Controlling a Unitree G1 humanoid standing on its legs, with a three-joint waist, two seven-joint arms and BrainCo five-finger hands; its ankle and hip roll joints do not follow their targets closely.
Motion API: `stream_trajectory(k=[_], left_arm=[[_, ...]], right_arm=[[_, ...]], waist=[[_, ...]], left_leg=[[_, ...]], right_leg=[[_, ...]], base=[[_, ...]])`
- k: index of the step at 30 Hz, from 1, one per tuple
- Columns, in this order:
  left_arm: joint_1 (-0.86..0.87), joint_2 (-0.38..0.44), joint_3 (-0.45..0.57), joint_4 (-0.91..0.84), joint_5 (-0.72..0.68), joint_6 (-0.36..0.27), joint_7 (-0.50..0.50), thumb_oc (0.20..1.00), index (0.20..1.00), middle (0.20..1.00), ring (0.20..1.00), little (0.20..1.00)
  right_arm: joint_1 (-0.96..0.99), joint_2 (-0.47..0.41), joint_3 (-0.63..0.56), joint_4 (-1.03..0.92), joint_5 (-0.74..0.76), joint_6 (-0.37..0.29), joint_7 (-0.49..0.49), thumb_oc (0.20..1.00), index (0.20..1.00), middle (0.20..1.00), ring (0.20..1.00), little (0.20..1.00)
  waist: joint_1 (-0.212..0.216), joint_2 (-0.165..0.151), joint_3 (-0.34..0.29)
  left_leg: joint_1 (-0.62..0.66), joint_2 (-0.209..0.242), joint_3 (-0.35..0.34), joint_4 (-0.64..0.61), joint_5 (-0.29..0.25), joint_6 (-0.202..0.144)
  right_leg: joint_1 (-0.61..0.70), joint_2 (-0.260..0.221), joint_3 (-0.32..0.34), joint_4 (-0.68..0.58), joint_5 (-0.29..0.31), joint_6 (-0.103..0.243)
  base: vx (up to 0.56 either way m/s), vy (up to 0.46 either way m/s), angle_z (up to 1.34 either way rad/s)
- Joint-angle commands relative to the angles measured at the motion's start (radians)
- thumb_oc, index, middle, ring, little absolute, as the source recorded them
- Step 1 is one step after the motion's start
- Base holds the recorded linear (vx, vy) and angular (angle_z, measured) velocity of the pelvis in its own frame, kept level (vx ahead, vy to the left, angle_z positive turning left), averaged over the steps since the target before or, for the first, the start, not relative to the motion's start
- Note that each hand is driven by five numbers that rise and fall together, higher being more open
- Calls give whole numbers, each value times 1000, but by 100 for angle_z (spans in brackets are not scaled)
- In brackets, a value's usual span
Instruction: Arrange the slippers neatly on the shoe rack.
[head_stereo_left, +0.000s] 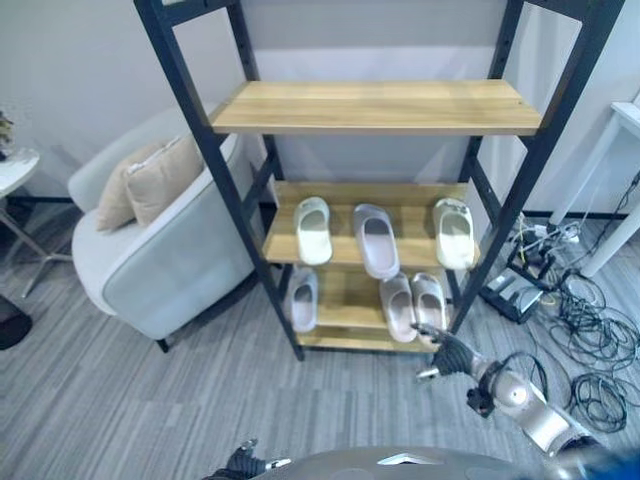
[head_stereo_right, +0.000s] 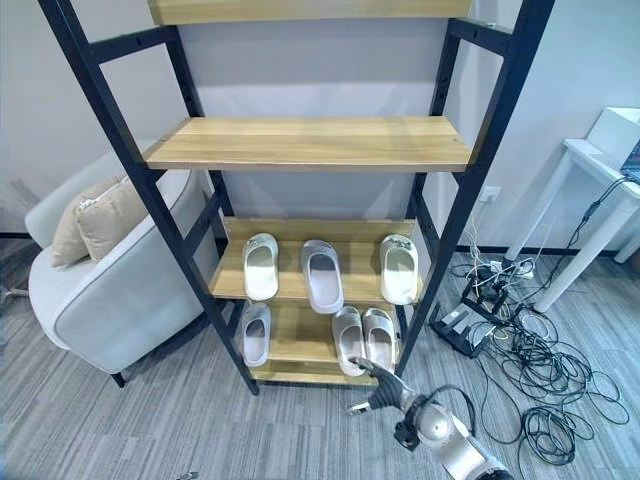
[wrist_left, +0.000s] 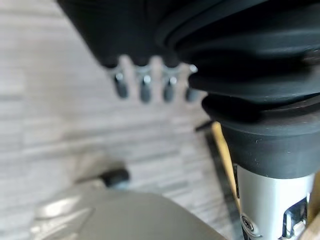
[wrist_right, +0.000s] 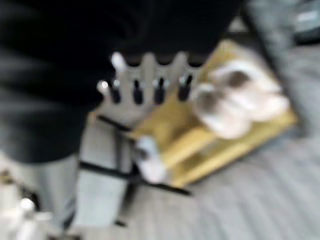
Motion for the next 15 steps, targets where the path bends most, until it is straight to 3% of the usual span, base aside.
stream_trajectory(k=[1, 6, 7, 9, 10, 15], left_arm=[[-72, 19, 1, 52, 15, -20, 0, 1000, 1000, 1000, 1000, 1000], [-72, 19, 1, 53, 15, -20, 0, 1000, 1000, 1000, 1000, 1000], [-65, 15, -2, 56, 37, -26, 4, 1000, 1000, 1000, 1000, 1000], [-64, 14, -2, 56, 37, -26, 4, 1000, 1000, 1000, 1000, 1000], [-59, 14, -4, 60, 41, -27, 5, 1000, 1000, 1000, 1000, 1000], [-54, 10, -14, 50, 39, -29, 8, 1000, 1000, 1000, 1000, 1000]], right_arm=[[-90, -1, 4, -80, 19, -72, 6, 1000, 1000, 1000, 1000, 1000], [-90, -1, 4, -80, 19, -71, 6, 1000, 1000, 1000, 1000, 1000], [-114, -72, -73, -262, 6, -117, -41, 1000, 1000, 1000, 1000, 1000], [-113, -73, -73, -263, 6, -116, -41, 1000, 1000, 1000, 1000, 1000], [-162, -97, -114, -280, -33, -125, -99, 1000, 1000, 1000, 1000, 1000], [-266, -130, -140, -228, -152, -113, -199, 1000, 1000, 1000, 1000, 1000]], waist=[[31, -66, 43], [31, -66, 43], [32, -70, 43], [33, -68, 45], [36, -69, 43], [46, -67, 51]], left_leg=[[-5, -7, 25, 37, -54, 3], [-5, -7, 25, 38, -54, 3], [-6, -5, 19, 53, -62, 0], [2, -2, 19, 50, -69, -1], [4, -2, 19, 56, -75, 0], [1, -1, 22, 69, -85, 3]], right_leg=[[8, -65, 13, 77, -75, 70], [8, -65, 13, 77, -75, 70], [12, -64, 4, 88, -87, 69], [19, -62, 4, 87, -93, 69], [20, -61, 5, 92, -97, 69], [11, -59, 12, 105, -101, 69]], base=[[0, 0, 0], [18, -1, 3], [108, -9, 1], [93, -8, 9], [73, -5, 11], [45, -4, 2]])
